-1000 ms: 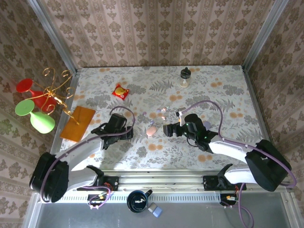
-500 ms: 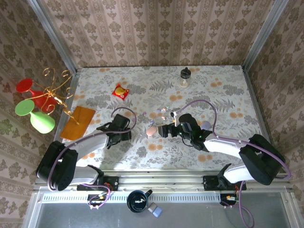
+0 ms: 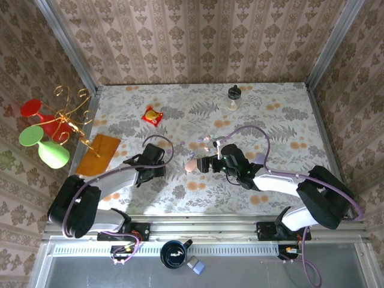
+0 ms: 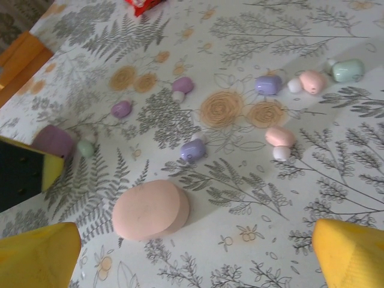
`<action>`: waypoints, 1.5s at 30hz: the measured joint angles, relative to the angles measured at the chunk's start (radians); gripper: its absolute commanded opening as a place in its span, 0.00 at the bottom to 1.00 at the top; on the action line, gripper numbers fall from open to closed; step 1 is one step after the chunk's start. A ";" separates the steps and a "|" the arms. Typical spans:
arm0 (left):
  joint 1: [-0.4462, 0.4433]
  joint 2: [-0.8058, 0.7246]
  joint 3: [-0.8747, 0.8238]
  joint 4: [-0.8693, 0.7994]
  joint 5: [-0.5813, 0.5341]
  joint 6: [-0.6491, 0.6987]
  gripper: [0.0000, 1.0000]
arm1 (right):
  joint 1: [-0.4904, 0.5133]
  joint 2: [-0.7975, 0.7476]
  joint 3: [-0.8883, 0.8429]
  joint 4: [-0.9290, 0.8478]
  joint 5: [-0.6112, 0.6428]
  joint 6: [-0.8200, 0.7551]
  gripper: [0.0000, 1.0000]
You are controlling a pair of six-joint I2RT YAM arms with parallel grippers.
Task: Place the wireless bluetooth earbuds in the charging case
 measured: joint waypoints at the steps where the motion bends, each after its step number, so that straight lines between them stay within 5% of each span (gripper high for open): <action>1: 0.000 -0.018 -0.008 0.016 0.010 0.013 0.41 | 0.000 0.001 0.002 -0.003 0.010 0.013 1.00; 11: 0.000 -0.232 -0.109 0.257 0.171 0.229 0.41 | -0.013 -0.058 0.027 -0.079 0.015 0.074 1.00; 23: -0.042 -0.199 -0.111 0.541 0.482 0.502 0.40 | -0.201 -0.154 0.078 -0.166 -0.428 0.238 0.88; 33: -0.182 -0.074 -0.073 0.608 0.522 0.696 0.40 | -0.193 -0.099 0.172 -0.211 -0.692 0.272 0.70; 45: -0.240 -0.029 -0.049 0.671 0.524 0.747 0.40 | -0.172 -0.024 0.196 -0.275 -0.732 0.272 0.49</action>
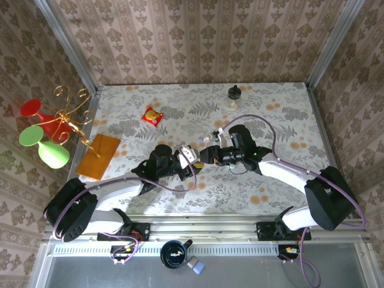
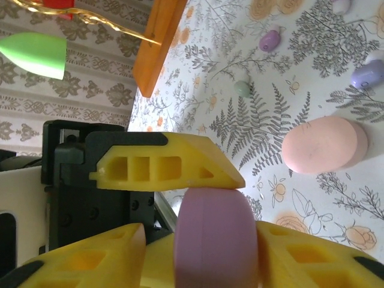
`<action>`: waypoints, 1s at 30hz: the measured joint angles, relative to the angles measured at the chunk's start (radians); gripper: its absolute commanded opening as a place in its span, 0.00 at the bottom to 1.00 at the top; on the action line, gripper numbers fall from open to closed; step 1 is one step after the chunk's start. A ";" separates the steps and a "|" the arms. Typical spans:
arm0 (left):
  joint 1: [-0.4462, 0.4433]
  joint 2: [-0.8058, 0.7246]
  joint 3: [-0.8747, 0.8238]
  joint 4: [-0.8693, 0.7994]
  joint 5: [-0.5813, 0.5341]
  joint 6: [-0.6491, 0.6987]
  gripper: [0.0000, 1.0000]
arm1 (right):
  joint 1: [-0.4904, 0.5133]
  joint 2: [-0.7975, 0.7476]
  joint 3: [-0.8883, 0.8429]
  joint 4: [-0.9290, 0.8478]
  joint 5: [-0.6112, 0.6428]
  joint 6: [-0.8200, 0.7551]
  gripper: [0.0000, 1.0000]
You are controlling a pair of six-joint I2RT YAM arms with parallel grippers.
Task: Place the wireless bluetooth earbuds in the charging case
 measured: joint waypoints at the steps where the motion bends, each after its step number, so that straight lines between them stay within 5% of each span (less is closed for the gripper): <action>1: 0.000 0.001 0.000 0.003 -0.003 0.001 0.40 | 0.000 0.000 0.000 -0.003 0.003 0.001 0.53; 3: -0.002 0.001 0.000 0.005 -0.015 0.000 0.40 | 0.000 0.000 0.000 -0.007 0.014 0.004 0.65; 8: -0.004 0.006 0.000 0.011 -0.090 -0.053 0.39 | -0.008 -0.043 -0.023 -0.009 0.075 0.003 0.72; 22: -0.063 0.082 0.121 -0.293 -0.336 -0.473 0.39 | -0.064 -0.281 -0.161 -0.042 0.424 0.000 0.74; 30: -0.157 0.317 0.328 -0.506 -0.356 -0.664 0.38 | -0.103 -0.414 -0.270 -0.089 0.568 -0.003 0.75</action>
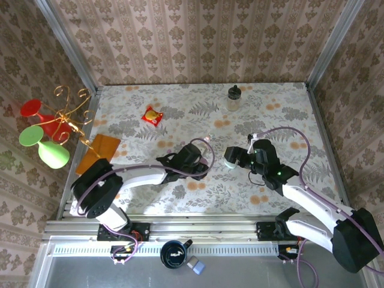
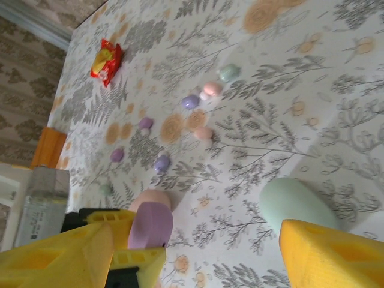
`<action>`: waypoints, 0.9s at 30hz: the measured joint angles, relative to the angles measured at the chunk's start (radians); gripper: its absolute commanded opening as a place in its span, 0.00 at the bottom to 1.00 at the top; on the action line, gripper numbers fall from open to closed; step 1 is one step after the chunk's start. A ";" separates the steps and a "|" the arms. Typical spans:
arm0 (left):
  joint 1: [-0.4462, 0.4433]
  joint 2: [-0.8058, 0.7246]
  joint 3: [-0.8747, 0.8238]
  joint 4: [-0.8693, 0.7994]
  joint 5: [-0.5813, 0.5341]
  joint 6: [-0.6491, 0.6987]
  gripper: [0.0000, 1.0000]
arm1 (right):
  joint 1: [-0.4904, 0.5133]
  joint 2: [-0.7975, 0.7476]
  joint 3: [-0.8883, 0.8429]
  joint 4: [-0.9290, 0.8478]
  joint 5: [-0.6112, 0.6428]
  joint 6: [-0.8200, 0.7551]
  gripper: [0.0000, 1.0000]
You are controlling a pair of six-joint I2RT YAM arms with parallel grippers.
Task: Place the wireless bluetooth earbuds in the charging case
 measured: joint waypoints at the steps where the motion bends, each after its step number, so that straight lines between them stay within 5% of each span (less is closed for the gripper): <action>1: -0.011 0.022 0.025 -0.024 0.000 -0.014 0.38 | -0.002 -0.006 -0.002 -0.006 0.008 -0.002 0.75; 9: -0.044 0.177 0.169 -0.156 0.032 -0.093 0.47 | -0.016 -0.032 -0.010 -0.018 0.047 -0.024 0.75; 16: -0.045 0.194 0.204 -0.166 0.083 -0.146 0.78 | -0.027 -0.069 -0.016 -0.044 0.069 -0.037 0.75; 27: -0.040 0.192 0.175 -0.051 0.260 -0.246 0.75 | -0.034 -0.113 -0.043 -0.065 0.095 -0.069 0.75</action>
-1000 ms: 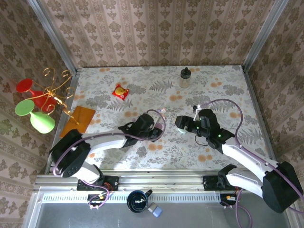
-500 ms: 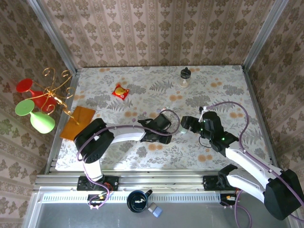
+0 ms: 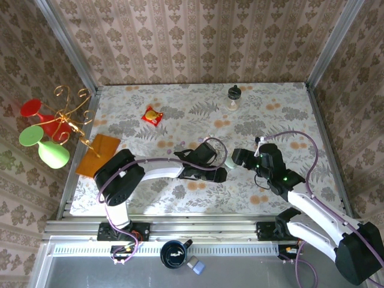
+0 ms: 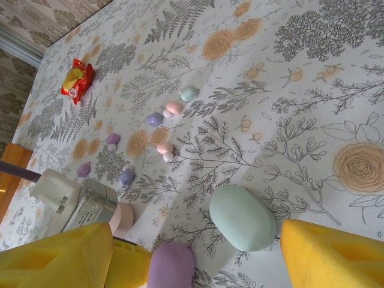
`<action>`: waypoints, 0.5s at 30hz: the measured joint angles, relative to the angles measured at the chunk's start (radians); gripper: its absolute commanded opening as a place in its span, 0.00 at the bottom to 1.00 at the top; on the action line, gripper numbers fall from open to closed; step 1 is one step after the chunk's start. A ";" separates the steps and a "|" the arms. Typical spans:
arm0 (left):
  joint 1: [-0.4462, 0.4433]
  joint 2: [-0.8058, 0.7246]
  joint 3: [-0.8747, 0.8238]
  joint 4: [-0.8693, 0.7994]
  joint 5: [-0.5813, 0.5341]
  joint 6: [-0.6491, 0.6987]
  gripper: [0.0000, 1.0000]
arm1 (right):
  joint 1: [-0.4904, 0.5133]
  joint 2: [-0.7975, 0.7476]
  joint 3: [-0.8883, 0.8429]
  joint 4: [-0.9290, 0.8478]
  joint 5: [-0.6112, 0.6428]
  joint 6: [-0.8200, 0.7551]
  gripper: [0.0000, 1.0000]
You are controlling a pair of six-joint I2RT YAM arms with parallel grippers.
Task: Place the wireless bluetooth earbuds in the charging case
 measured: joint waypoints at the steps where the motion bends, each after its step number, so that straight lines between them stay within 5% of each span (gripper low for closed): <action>1: -0.002 0.000 -0.006 0.017 0.019 -0.012 0.75 | 0.000 -0.003 0.000 -0.002 0.005 -0.005 0.75; 8: 0.021 -0.026 -0.061 0.077 0.075 -0.053 0.75 | -0.001 -0.023 0.000 -0.047 0.029 -0.063 0.77; 15: 0.107 -0.232 -0.190 0.085 0.039 -0.025 0.77 | 0.001 -0.003 0.018 -0.134 0.028 -0.143 0.76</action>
